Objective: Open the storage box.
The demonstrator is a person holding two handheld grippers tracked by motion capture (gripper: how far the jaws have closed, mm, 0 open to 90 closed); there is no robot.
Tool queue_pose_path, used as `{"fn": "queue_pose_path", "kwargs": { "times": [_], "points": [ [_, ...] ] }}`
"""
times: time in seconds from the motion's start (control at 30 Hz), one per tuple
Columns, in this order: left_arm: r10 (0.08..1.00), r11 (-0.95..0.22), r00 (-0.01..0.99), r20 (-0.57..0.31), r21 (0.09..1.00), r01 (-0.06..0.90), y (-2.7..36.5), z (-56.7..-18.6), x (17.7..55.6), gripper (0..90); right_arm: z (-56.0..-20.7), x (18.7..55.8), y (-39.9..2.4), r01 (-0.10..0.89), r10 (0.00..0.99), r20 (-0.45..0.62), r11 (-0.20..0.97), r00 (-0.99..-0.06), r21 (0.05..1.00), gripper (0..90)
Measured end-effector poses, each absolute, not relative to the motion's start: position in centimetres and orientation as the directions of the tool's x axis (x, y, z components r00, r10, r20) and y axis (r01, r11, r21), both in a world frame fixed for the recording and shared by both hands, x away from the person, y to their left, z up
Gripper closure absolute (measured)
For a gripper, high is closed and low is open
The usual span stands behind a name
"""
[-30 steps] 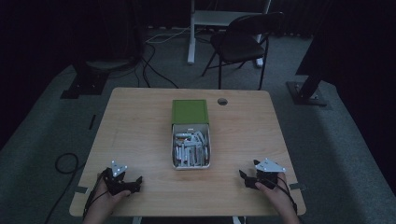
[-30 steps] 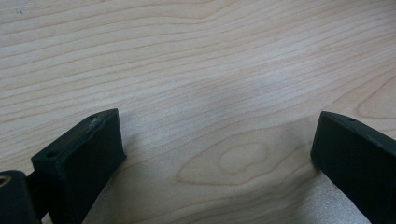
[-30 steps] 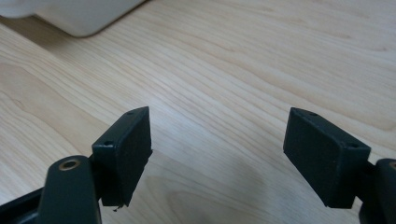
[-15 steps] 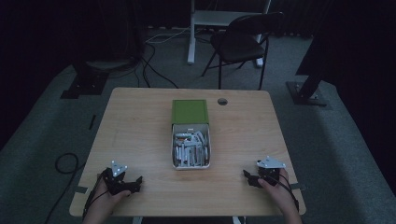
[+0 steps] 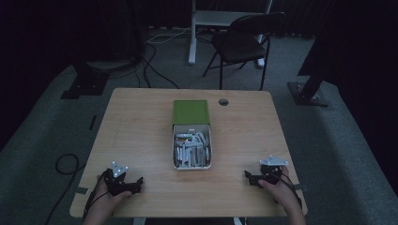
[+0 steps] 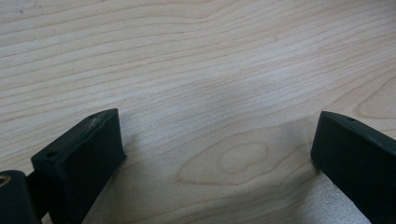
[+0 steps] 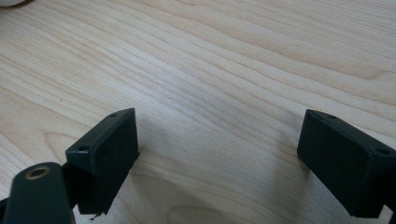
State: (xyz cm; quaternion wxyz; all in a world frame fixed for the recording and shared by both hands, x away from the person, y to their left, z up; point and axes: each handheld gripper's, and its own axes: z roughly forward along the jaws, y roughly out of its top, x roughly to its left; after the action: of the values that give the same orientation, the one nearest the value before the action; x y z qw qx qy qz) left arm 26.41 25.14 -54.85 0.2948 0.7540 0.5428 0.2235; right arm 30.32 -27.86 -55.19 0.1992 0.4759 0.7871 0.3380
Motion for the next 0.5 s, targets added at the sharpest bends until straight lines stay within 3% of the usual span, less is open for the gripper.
{"fn": "queue_pose_path", "kwargs": {
  "times": [0.5],
  "points": [
    [0.946, -0.247, 0.325, 0.018, 0.687, 0.683, 25.34, -54.84, 26.37, 2.9, -55.19, 30.31, -27.85, 0.613, 0.884, 0.007, 0.318, -0.468, 0.723, 12.1]
  ]
}}
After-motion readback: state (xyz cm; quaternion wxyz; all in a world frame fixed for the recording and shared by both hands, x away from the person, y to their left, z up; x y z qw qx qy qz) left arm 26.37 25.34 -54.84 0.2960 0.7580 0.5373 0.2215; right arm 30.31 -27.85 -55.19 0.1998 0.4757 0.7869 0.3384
